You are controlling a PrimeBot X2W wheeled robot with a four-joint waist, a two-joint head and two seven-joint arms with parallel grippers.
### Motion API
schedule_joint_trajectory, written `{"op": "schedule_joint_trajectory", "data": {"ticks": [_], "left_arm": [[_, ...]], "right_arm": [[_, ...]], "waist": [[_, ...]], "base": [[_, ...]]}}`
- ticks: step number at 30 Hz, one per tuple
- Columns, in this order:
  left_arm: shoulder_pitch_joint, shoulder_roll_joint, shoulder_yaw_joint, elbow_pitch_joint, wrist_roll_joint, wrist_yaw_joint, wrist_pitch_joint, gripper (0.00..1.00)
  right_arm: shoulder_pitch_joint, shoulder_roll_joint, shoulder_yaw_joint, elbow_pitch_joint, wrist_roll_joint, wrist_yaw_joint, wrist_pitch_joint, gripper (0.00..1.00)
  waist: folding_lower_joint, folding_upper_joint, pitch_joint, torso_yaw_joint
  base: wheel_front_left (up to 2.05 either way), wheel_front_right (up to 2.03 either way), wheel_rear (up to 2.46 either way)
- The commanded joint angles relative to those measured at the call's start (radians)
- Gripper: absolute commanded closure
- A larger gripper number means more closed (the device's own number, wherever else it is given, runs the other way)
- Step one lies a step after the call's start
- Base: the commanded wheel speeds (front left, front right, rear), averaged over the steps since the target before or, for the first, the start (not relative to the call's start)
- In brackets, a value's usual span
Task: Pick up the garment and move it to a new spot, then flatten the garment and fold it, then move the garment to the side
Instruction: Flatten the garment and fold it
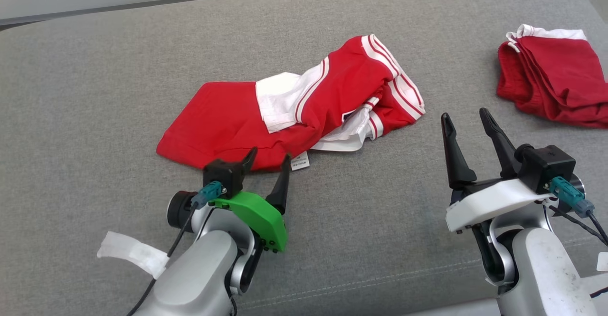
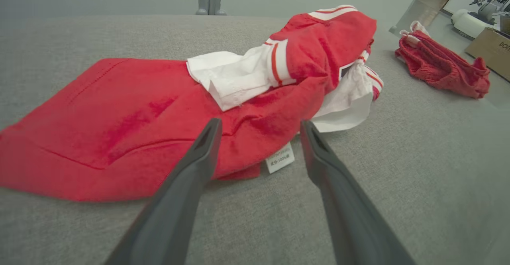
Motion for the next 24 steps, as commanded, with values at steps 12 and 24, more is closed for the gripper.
{"op": "schedule_joint_trajectory", "data": {"ticks": [12, 24], "left_arm": [[-0.114, -0.030, -0.045, 0.137, 0.047, -0.012, 0.023, 0.00], [-0.223, 0.012, -0.067, 0.269, 0.094, -0.034, 0.009, 1.00]], "right_arm": [[-0.014, -0.002, 0.009, -0.014, 0.002, 0.000, -0.002, 0.00], [-0.019, -0.002, 0.004, -0.006, 0.007, 0.000, -0.018, 0.00]], "waist": [[0.0000, 0.0000, 0.043, -0.099], [0.0000, 0.0000, 0.059, -0.132]], "base": [[0.00, 0.00, 0.00], [0.00, 0.00, 0.00]]}}
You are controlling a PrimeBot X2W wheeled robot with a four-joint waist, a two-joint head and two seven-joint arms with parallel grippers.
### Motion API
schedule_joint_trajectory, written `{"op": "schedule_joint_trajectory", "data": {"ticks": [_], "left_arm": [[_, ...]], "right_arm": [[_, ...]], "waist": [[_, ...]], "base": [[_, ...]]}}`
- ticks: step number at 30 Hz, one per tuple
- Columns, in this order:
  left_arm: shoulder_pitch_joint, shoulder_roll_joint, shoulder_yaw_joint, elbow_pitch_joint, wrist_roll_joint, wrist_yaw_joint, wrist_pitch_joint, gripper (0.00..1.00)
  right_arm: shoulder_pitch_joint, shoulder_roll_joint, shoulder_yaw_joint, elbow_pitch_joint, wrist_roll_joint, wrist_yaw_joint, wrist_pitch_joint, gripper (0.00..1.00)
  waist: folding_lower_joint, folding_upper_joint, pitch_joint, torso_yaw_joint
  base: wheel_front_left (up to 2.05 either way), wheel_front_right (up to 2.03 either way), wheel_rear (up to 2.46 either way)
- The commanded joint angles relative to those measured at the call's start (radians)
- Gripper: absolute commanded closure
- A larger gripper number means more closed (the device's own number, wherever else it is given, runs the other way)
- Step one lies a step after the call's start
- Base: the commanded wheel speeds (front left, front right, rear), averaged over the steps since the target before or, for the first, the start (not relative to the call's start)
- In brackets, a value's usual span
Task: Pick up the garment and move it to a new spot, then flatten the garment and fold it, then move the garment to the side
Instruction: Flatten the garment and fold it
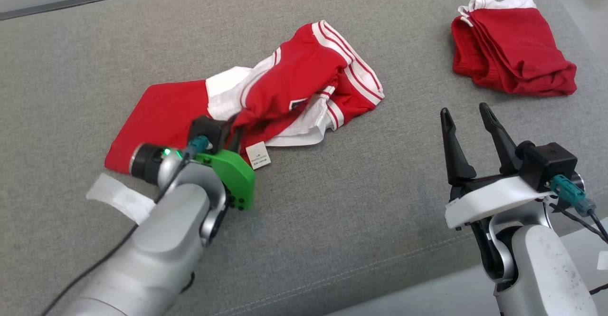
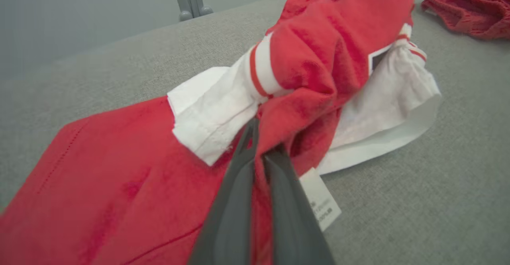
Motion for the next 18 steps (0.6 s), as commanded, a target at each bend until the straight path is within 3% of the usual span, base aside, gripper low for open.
{"op": "schedule_joint_trajectory", "data": {"ticks": [1, 8, 18], "left_arm": [[-0.050, 0.026, 0.005, 0.003, 0.018, 0.008, -0.010, 1.00], [-0.203, 0.086, 0.003, 0.011, 0.074, 0.023, -0.003, 1.00], [-0.447, 0.150, -0.017, 0.108, 0.161, 0.030, -0.018, 1.00]], "right_arm": [[-0.007, -0.002, 0.001, 0.003, 0.005, 0.000, -0.009, 0.00], [-0.020, -0.002, 0.032, 0.013, 0.017, 0.000, -0.013, 0.00], [-0.101, -0.001, 0.123, 0.038, 0.049, 0.000, -0.038, 0.00]], "waist": [[0.0000, -0.0001, 0.006, -0.007], [0.0000, -0.0001, 0.030, -0.049], [0.0000, -0.0001, 0.117, -0.220]], "base": [[0.00, 0.00, 0.00], [0.00, 0.00, 0.00], [0.00, 0.00, 0.00]]}}
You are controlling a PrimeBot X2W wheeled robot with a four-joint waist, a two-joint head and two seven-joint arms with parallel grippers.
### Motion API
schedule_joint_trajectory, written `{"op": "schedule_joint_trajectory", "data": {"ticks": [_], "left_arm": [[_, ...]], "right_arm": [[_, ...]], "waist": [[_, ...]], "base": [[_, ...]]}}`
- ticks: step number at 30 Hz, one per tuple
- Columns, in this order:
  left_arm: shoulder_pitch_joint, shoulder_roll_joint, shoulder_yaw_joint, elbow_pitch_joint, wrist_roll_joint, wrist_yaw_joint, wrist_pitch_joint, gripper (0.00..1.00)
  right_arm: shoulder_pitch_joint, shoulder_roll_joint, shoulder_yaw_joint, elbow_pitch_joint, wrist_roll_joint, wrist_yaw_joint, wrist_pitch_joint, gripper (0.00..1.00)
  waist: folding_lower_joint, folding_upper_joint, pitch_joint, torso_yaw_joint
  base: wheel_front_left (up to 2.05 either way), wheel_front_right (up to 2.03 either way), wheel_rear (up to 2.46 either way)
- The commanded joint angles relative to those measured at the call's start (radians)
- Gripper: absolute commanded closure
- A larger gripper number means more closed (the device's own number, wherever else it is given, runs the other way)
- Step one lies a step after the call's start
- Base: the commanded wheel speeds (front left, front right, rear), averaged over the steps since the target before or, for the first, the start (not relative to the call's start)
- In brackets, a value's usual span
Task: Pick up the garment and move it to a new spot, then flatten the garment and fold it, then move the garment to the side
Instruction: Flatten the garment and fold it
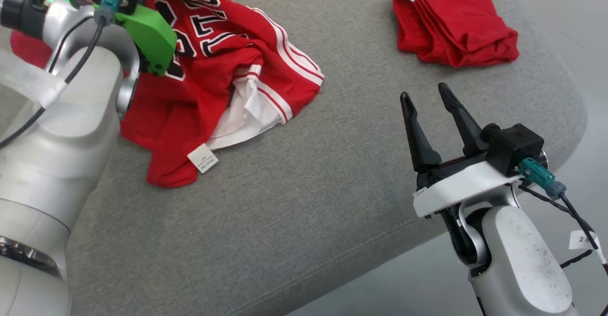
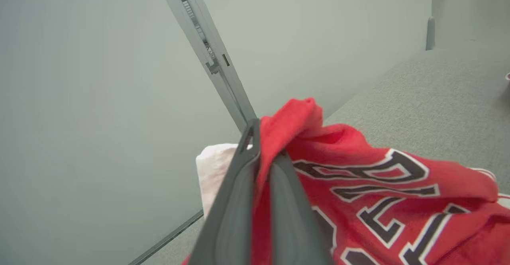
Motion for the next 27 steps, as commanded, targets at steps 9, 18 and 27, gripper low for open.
{"op": "schedule_joint_trajectory", "data": {"ticks": [9, 18, 27], "left_arm": [[-0.072, -0.050, -0.026, 0.104, 0.034, 0.003, -0.037, 0.00], [0.000, -0.133, 0.037, 0.121, -0.040, 0.009, -0.046, 0.00], [0.323, -0.200, 0.114, -0.273, -0.015, 0.079, -0.045, 0.00]], "right_arm": [[-0.024, 0.000, 0.021, 0.037, 0.020, 0.000, -0.035, 0.00], [-0.009, -0.001, 0.002, 0.058, 0.005, 0.000, -0.051, 0.00], [0.022, -0.002, -0.035, 0.051, -0.015, 0.000, -0.024, 0.00]], "waist": [[0.0000, -0.0001, 0.087, -0.110], [0.0000, -0.0001, 0.034, 0.017], [0.0000, -0.0001, -0.047, 0.238]], "base": [[0.00, 0.00, 0.00], [0.00, 0.00, 0.00], [0.00, 0.00, 0.00]]}}
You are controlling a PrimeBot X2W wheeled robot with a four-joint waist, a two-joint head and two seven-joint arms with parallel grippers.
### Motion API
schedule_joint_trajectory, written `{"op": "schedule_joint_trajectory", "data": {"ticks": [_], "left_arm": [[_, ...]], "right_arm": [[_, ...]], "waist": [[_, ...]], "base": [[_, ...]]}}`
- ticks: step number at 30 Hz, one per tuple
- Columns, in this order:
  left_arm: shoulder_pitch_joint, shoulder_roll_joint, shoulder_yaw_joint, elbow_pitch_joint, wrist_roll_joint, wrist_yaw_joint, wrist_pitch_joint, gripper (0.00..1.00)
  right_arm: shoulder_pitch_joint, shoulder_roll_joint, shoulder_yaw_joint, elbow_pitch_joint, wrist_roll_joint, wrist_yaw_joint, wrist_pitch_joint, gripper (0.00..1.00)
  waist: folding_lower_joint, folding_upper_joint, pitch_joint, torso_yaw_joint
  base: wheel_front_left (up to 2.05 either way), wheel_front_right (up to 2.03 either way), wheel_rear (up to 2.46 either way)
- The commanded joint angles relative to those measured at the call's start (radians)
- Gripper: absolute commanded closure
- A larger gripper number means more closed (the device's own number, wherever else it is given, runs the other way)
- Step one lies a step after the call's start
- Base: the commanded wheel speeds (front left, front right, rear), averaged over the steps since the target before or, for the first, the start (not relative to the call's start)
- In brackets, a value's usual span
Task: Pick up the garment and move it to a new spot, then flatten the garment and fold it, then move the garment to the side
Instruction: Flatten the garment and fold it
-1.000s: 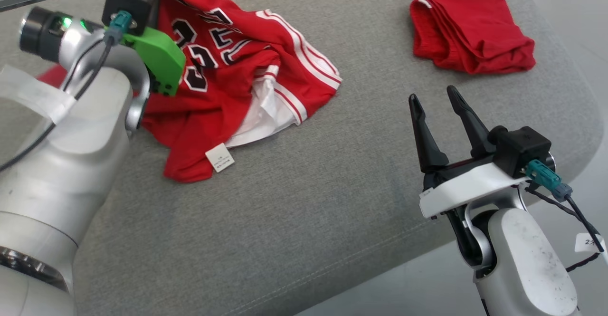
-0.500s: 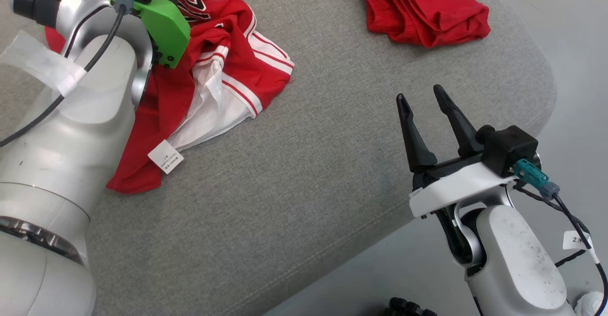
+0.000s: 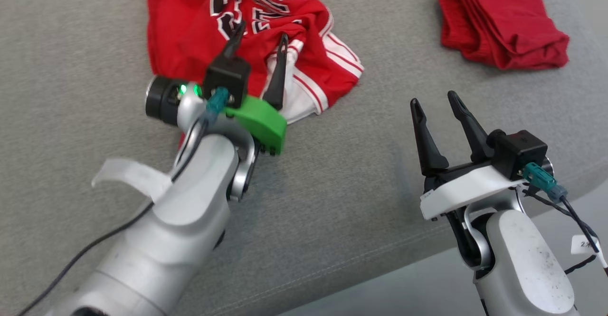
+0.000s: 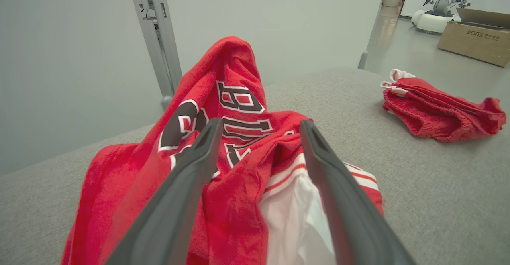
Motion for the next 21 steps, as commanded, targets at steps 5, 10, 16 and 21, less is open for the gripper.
{"op": "schedule_joint_trajectory", "data": {"ticks": [5, 10, 16, 21], "left_arm": [[0.227, 0.022, 0.032, -0.208, 0.038, 0.045, -0.003, 0.00], [0.397, 0.055, 0.054, -0.342, 0.057, 0.079, -0.003, 0.00], [0.517, 0.074, 0.069, -0.430, 0.062, 0.101, -0.003, 0.00], [0.567, 0.074, 0.077, -0.467, 0.068, 0.108, -0.003, 0.00]], "right_arm": [[0.004, -0.004, -0.006, 0.014, 0.012, 0.000, 0.022, 0.00], [-0.019, -0.004, 0.000, 0.084, 0.021, 0.000, 0.038, 0.00], [-0.054, -0.004, -0.008, 0.197, 0.033, 0.000, 0.016, 0.00], [-0.108, -0.004, -0.045, 0.298, 0.037, 0.000, -0.015, 0.00]], "waist": [[-0.0001, 0.0000, -0.127, 0.262], [-0.0001, 0.0000, -0.149, 0.366], [-0.0001, 0.0000, -0.154, 0.456], [-0.0001, 0.0000, -0.151, 0.512]], "base": [[0.00, 0.00, 0.00], [0.00, 0.00, 0.00], [0.00, 0.00, 0.00], [0.00, 0.00, 0.00]]}}
